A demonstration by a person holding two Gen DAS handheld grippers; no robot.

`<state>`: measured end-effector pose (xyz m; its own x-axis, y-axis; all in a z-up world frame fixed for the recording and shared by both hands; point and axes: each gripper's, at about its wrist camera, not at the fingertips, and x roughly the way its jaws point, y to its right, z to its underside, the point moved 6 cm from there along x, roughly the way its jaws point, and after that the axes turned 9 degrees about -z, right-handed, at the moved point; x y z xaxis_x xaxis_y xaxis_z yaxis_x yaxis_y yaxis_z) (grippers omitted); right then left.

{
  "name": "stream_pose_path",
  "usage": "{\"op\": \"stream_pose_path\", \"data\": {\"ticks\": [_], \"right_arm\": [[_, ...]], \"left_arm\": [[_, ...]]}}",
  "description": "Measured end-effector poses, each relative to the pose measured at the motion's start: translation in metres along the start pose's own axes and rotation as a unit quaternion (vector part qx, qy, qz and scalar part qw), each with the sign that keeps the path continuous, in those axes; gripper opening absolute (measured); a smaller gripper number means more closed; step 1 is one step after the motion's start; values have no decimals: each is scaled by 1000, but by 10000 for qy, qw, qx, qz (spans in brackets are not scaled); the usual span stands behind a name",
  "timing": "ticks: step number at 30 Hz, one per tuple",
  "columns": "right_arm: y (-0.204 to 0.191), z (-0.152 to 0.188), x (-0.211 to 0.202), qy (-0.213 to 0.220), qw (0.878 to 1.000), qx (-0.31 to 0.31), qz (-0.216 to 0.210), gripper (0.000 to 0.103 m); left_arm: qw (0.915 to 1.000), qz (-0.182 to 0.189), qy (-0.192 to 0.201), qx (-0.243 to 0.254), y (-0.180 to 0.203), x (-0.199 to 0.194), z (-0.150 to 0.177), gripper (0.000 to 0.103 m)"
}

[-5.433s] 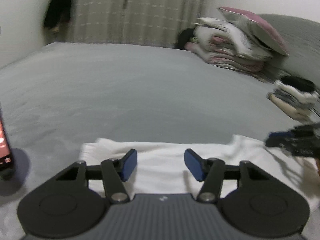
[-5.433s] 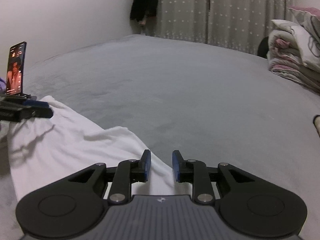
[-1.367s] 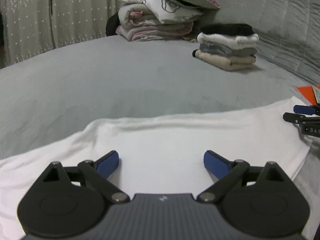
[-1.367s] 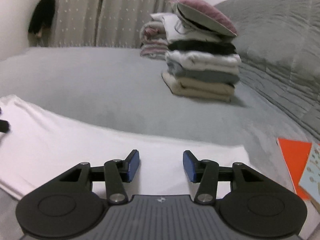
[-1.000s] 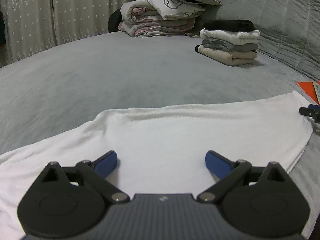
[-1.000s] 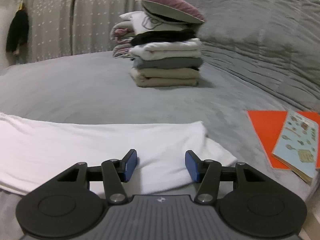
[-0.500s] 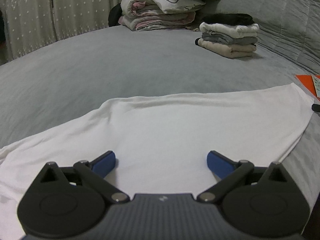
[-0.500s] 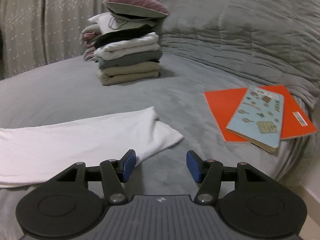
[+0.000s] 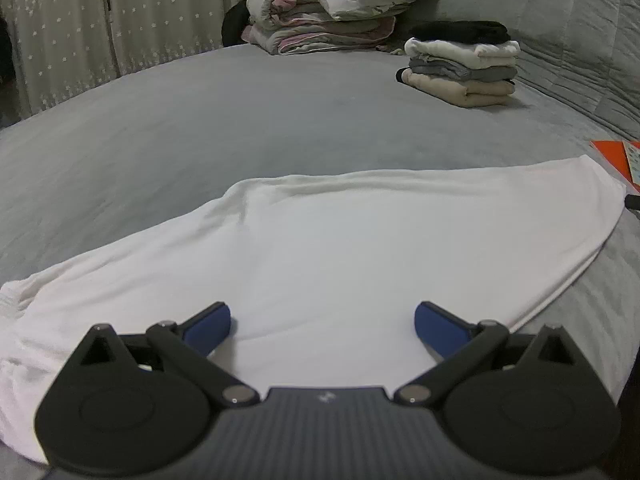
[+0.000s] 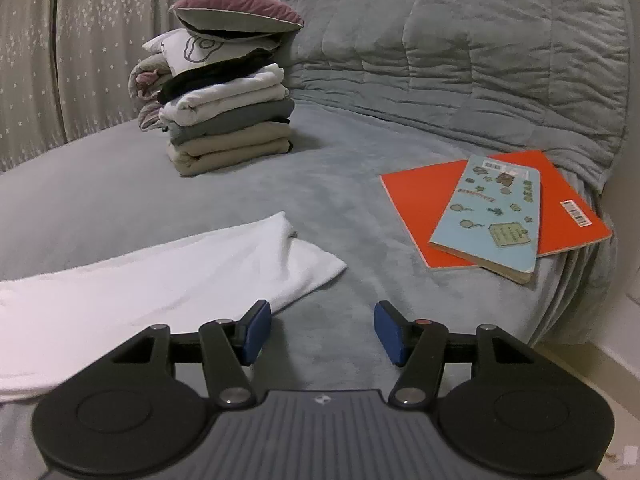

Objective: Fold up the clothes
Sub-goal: 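Move the right gripper to the shirt edge and close on it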

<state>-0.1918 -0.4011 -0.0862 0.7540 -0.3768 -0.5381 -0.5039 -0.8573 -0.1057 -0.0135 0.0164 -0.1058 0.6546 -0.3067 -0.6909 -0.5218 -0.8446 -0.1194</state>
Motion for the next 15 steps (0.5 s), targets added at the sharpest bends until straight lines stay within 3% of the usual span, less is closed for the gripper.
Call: {"op": "stream_pose_path", "data": {"ticks": [15], "right_arm": [[-14, -3, 17, -14, 9988, 476, -56, 58]], "left_arm": [[9968, 40, 41, -796, -27, -9, -19, 103]]}}
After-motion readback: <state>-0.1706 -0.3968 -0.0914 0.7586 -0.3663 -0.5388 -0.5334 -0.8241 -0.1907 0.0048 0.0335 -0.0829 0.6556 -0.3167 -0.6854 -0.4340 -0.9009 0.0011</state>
